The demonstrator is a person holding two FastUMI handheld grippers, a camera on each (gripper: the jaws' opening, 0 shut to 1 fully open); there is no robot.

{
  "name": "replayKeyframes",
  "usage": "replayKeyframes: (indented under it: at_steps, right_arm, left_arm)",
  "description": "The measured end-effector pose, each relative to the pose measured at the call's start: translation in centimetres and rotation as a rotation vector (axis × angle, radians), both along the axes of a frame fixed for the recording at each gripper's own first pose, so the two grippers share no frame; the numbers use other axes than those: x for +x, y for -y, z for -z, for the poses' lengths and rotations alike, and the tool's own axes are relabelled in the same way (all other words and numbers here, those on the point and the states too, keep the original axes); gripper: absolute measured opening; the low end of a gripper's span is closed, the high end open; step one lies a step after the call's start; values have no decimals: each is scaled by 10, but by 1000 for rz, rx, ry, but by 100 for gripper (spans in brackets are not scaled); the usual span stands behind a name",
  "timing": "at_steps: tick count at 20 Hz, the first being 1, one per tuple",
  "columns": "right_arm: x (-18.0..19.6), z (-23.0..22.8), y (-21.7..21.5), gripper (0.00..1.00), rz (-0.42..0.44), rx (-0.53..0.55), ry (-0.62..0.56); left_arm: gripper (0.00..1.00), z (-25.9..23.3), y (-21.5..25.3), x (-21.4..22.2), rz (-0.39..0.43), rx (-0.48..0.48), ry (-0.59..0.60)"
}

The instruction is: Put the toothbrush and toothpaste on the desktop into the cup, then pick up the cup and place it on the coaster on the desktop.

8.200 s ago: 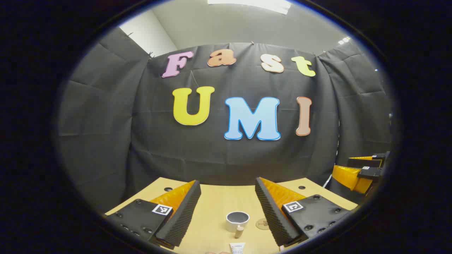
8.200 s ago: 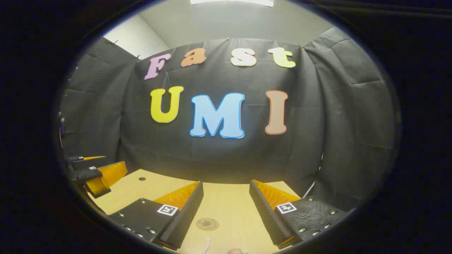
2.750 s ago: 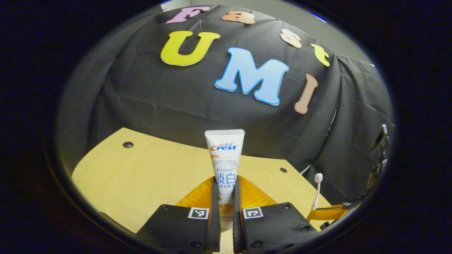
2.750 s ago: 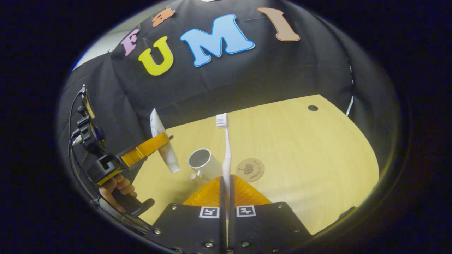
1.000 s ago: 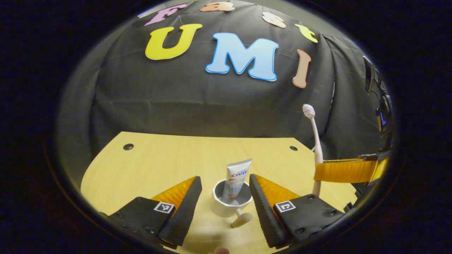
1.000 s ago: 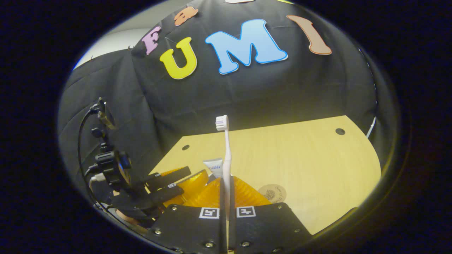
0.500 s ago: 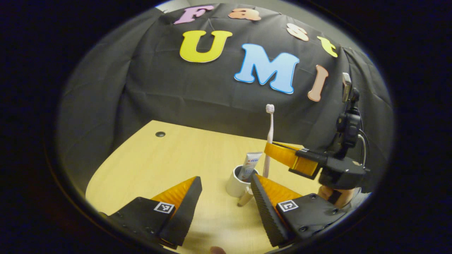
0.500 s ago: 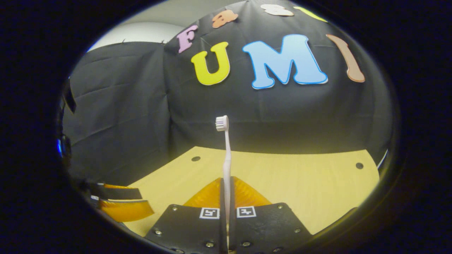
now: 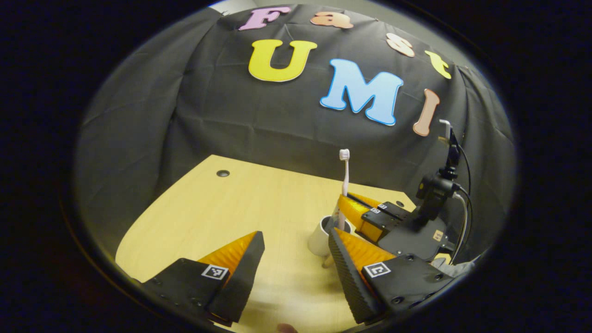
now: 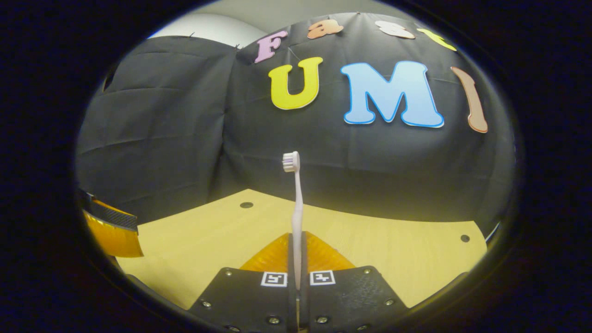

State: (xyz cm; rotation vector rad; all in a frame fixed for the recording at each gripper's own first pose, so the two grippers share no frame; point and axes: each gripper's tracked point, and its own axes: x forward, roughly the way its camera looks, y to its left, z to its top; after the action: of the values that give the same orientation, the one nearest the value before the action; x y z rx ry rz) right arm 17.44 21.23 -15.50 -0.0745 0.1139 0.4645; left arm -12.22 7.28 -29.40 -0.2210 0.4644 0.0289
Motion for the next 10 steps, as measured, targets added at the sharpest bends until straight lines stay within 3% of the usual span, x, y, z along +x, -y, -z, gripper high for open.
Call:
replayKeyframes:
  at_steps: [7,9,10]
  right_arm:
    - [-5,15,8,5,38,-47,-3]
    - [-9,13,10,8,35,-37,-5]
    - [-7,12,11,16,36,-34,-6]
  left_arm:
    - [91,6,5,4,-2,-31,-15]
    - [91,7,10,6,3,-37,-14]
    - [91,7,13,6,5,-39,-14]
